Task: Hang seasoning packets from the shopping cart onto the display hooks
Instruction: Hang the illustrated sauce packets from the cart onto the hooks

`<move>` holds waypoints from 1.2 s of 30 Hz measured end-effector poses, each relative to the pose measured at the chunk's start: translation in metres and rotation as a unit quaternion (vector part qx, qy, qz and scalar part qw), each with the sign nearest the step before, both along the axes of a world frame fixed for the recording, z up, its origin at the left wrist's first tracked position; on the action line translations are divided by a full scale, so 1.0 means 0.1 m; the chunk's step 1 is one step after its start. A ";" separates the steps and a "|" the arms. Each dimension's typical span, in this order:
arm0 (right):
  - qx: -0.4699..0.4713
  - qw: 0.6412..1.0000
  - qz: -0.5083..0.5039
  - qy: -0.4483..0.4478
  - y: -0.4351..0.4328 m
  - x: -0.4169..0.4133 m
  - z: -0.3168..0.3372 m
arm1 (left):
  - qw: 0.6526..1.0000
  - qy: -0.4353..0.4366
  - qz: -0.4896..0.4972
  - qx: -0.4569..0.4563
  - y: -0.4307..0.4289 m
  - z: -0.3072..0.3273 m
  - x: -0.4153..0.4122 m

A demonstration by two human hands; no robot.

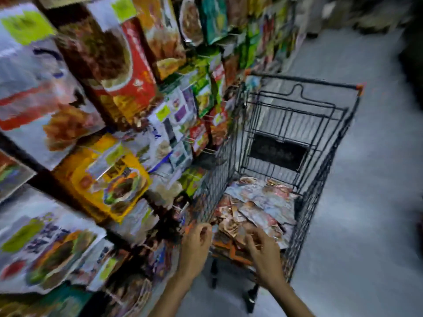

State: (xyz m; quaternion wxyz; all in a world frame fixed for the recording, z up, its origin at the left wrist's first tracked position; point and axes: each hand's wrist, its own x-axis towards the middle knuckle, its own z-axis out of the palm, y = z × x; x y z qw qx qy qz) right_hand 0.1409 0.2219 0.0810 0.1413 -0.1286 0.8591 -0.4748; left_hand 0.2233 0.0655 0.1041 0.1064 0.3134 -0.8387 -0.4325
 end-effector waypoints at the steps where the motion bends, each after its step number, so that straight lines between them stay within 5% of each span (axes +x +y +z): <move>1: 0.004 1.000 -0.021 -0.007 0.02 -0.08 -0.07 | 1.000 -0.006 -0.017 0.002 -0.03 -0.07 -0.15; 17: 0.057 0.942 -0.307 -0.126 -0.17 -1.91 -1.82 | 0.968 -0.139 -0.209 0.015 -0.64 -1.92 -2.92; 27: 0.053 0.917 -0.369 -0.143 -0.27 -3.11 -2.96 | 0.956 -0.210 -0.198 -0.048 -0.93 -3.12 -4.16; 36: 0.079 0.895 -0.398 -0.183 -0.35 -3.52 -3.32 | 0.943 -0.286 -0.150 -0.073 -0.99 -3.57 -4.31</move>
